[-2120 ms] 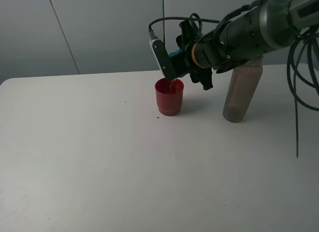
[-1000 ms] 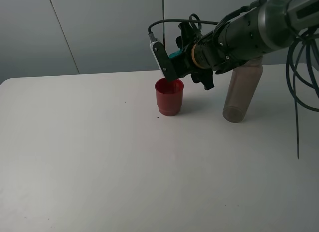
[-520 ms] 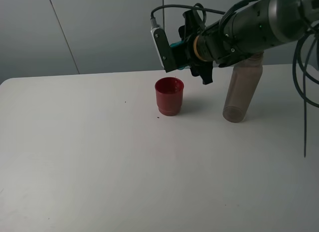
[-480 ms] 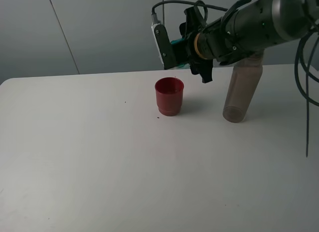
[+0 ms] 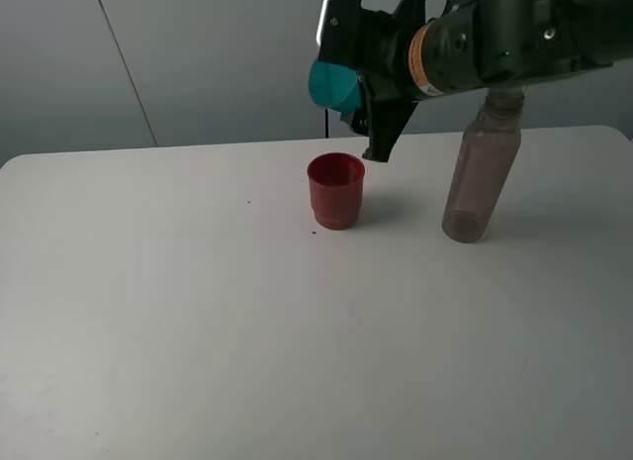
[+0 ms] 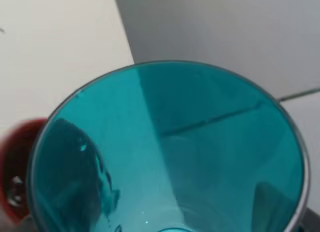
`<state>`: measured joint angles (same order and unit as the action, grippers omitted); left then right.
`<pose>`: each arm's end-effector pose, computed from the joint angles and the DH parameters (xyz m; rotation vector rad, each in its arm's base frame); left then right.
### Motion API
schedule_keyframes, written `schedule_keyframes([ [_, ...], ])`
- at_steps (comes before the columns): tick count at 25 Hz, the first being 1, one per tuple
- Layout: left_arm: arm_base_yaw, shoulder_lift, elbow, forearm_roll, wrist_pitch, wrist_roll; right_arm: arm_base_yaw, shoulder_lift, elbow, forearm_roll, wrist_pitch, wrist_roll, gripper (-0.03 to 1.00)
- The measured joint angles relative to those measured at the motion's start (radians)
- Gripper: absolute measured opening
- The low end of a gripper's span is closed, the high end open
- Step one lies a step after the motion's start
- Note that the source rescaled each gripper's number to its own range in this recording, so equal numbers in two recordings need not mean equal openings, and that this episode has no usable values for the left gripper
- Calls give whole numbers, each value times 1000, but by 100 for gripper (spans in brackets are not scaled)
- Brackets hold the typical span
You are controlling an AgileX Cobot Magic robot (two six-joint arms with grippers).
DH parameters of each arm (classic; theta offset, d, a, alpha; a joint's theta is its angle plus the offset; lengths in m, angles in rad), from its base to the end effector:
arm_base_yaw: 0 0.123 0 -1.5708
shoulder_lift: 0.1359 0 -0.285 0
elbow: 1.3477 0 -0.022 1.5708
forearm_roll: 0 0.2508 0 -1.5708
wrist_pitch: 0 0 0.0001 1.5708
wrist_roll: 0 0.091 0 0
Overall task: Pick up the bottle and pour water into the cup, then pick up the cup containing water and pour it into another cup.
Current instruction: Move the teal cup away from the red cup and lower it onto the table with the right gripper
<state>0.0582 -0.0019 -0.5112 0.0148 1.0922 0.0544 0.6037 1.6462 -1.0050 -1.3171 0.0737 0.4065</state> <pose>-0.0078 0.0007 0.2778 -0.0050 2.0637 0.0873 0.3009 0.1995 0.2392 -1.4472 1.5934 -0.2549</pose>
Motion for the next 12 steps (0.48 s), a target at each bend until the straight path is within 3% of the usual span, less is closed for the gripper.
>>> schedule_keyframes([
  [3,0,0,0,0,0,0,2,-40,98,143,-140,-8,15],
  [6,0,0,0,0,0,0,4,-47,191,284,-199,-57,15],
  [9,0,0,0,0,0,0,4,-47,289,406,-253,-143,15],
  [12,0,0,0,0,0,0,-13,-47,389,527,-413,-264,15],
])
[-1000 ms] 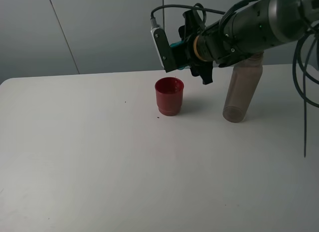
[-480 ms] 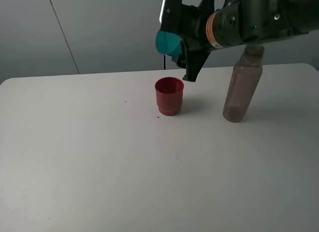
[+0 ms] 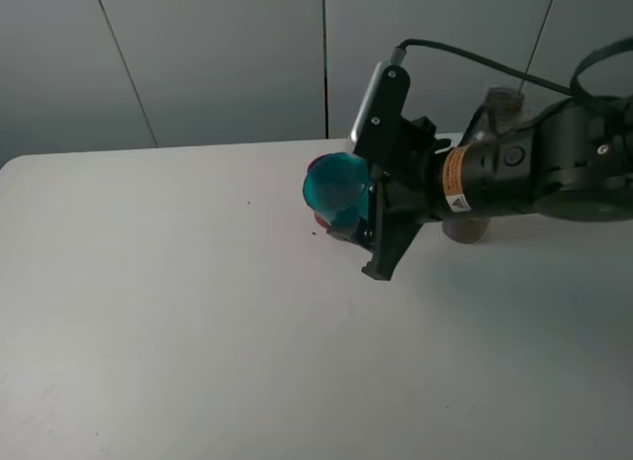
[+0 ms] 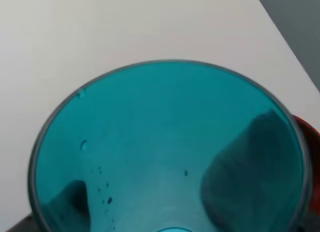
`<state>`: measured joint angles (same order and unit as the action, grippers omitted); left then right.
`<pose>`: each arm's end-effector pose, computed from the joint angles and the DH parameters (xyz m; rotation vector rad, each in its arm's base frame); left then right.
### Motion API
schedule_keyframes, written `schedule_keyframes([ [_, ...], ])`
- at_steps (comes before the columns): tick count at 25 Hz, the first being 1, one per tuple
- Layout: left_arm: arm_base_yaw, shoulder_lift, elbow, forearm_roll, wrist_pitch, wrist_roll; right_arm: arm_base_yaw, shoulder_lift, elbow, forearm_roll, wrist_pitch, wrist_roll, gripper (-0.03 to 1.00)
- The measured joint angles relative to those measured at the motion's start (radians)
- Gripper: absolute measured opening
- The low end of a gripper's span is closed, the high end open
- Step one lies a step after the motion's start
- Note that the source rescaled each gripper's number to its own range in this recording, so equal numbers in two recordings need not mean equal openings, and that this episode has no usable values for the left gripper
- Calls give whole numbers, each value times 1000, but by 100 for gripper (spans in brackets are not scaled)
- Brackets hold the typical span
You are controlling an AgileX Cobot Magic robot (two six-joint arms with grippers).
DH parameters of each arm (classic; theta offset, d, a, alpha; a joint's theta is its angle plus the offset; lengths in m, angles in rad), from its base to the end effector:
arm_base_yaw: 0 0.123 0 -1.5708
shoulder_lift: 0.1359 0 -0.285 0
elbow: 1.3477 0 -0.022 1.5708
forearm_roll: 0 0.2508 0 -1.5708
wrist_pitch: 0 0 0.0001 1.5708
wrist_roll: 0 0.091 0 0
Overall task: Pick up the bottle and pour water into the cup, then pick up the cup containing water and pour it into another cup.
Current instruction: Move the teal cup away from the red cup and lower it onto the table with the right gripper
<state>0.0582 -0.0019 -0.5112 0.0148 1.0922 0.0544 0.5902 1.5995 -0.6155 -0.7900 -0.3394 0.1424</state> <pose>-0.0078 0.0007 0.2778 -0.0050 2.0637 0.0873 0.2295 0.1796 0.1681 -1.3632 1.7442 0.2497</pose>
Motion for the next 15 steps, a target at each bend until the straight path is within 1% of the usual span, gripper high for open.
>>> schedule_keyframes([
  [2,0,0,0,0,0,0,-15,0,62,83,-129,-76,15],
  [4,0,0,0,0,0,0,-31,12,108,165,-261,-110,15],
  [6,0,0,0,0,0,0,-48,40,144,221,-356,-128,15],
  [7,0,0,0,0,0,0,-57,56,152,237,-377,-128,15],
  [12,0,0,0,0,0,0,-111,179,159,278,-390,-132,15],
  [15,0,0,0,0,0,0,-127,248,159,317,-401,-132,15],
])
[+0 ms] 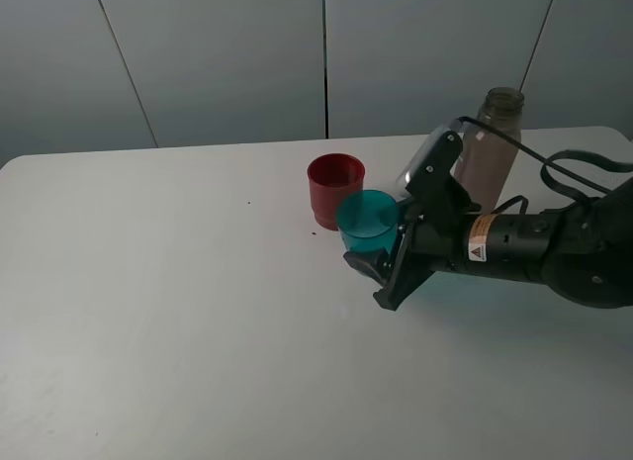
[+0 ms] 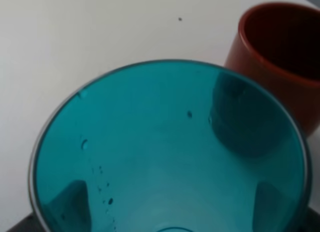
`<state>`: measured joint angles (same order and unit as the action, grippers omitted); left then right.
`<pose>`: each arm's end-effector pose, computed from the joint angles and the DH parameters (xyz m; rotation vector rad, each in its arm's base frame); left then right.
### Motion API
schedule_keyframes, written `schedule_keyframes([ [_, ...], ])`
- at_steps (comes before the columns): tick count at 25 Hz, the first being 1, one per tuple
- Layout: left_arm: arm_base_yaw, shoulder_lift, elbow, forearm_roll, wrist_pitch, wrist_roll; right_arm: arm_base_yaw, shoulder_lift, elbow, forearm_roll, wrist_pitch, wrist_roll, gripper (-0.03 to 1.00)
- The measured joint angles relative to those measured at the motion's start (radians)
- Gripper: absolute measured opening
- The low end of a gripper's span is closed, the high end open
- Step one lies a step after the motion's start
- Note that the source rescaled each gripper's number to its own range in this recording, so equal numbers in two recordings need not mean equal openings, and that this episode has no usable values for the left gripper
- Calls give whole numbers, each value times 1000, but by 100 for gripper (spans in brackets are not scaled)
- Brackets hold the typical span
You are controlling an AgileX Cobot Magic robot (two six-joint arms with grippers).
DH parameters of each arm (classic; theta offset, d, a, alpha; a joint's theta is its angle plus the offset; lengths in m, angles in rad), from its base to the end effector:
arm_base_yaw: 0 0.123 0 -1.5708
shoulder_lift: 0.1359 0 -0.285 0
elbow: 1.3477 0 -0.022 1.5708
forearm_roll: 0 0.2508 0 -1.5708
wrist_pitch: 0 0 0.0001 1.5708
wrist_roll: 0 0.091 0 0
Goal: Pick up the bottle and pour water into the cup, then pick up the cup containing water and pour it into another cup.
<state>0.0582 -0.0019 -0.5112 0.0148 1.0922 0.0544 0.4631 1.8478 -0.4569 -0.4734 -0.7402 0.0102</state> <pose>-0.0078 0.0007 0.2778 -0.0050 2.0637 0.0873 0.2310 0.1466 0.0975 -1.0251 1.9308 0.4053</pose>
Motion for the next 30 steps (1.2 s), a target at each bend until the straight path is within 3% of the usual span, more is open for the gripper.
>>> schedule_keyframes([
  [9,0,0,0,0,0,0,-4,86,0,95,-21,6,15],
  [10,0,0,0,0,0,0,-4,86,0,95,-21,8,20],
  [12,0,0,0,0,0,0,-4,86,0,95,-19,8,72],
  [13,0,0,0,0,0,0,-4,86,0,95,-18,8,88],
  [14,0,0,0,0,0,0,-4,84,0,95,-18,10,94],
  [19,0,0,0,0,0,0,-4,-10,2,95,2,40,99],
  [23,0,0,0,0,0,0,-4,-158,4,95,85,138,99],
  [26,0,0,0,0,0,0,-4,-301,4,95,214,273,99],
  [30,0,0,0,0,0,0,6,-539,4,99,527,471,99],
])
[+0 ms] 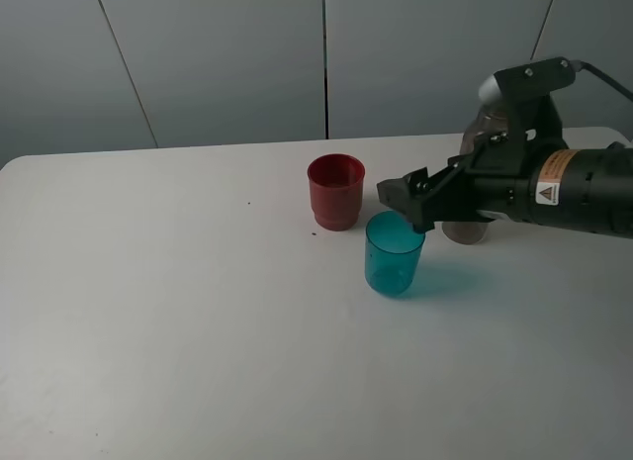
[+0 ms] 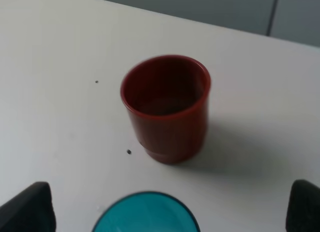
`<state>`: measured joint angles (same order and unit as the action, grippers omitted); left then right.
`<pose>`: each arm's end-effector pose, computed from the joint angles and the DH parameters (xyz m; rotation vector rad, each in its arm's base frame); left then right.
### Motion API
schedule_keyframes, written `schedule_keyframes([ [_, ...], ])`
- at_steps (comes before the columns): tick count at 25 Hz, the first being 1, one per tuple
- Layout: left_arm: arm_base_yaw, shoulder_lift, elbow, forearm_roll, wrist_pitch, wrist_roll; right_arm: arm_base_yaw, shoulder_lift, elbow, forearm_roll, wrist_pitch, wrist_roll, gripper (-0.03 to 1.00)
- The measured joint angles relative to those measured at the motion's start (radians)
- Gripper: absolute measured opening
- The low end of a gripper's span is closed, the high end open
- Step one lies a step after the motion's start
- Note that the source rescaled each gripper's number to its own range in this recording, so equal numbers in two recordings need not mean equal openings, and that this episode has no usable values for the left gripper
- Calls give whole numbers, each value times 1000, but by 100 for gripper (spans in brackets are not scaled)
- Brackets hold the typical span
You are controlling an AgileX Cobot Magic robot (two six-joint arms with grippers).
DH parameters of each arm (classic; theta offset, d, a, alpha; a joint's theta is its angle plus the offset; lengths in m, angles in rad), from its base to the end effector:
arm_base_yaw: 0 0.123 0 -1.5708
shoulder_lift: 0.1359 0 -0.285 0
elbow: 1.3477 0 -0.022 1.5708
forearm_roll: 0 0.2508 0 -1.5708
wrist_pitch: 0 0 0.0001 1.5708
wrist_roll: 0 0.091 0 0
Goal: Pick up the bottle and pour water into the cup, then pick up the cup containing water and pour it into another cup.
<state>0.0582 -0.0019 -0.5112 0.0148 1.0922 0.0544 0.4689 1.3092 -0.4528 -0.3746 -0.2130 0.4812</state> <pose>-0.0078 0.0007 0.2778 -0.0050 2.0637 0.0873 0.2074 0.1129 0.1980 -0.4277 2.1268 0.4212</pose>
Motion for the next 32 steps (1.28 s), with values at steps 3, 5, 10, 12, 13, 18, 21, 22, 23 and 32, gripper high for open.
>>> schedule_keyframes([
  [3,0,0,0,0,0,0,44,-191,0,75,268,23,99],
  [5,0,0,0,0,0,0,80,-318,0,191,424,-23,99],
  [10,0,0,0,0,0,0,125,-619,0,407,812,-112,99],
  [12,0,0,0,0,0,0,124,-722,0,425,970,-101,99],
  [13,0,0,0,0,0,0,124,-783,-11,423,1043,-72,99],
  [18,0,0,0,0,0,0,127,-984,-126,330,1347,-13,99],
  [21,0,0,0,0,0,0,127,-1080,-212,232,1408,-45,99],
  [22,0,0,0,0,0,0,127,-1115,-234,212,1415,-85,99],
  [23,0,0,0,0,0,0,127,-1145,-246,201,1415,-124,99],
  [32,0,0,0,0,0,1,129,-1306,-244,361,1422,-443,99],
])
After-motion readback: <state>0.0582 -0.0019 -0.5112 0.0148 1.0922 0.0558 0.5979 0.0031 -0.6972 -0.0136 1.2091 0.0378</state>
